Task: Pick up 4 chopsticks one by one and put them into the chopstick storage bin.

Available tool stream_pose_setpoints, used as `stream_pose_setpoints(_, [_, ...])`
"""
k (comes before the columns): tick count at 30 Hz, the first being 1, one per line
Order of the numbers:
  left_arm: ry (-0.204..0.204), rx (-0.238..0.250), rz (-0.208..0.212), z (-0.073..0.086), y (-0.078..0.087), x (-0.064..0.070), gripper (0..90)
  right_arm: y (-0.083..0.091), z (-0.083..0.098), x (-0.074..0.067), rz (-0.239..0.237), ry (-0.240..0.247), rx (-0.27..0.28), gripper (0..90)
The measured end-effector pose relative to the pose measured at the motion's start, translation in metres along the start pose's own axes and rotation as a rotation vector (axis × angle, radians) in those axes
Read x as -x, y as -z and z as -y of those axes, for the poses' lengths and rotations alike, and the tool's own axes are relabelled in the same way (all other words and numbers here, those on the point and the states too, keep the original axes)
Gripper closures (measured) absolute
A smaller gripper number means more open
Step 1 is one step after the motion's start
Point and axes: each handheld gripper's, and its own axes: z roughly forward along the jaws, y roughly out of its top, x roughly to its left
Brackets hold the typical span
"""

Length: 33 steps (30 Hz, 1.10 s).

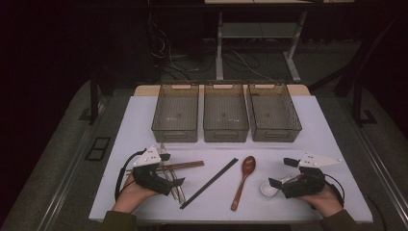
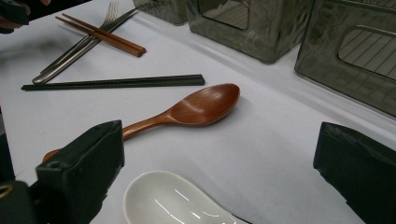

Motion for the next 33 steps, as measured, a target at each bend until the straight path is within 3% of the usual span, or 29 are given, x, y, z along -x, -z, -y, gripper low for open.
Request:
stream_pose_setpoints(14, [-0.014,-0.007,-0.011,-0.003,0.002,0.0,8.2,-0.001,0.0,0.002,-0.004,-0.005,-0.008,1.7])
stream_pose_setpoints(24, [-0.046,-0.025,0.017,-0.007,-0.003,-0.002,17.3,-0.002,-0.001,0.0,-0.002,0.006,-0.013,1.7])
stream_pose_setpoints(33, [-0.05,-0.053,0.025,-0.009,-0.009,-0.004,24.2,-0.003,-0.001,0.001,-0.004,0.009,-0.022,1.7])
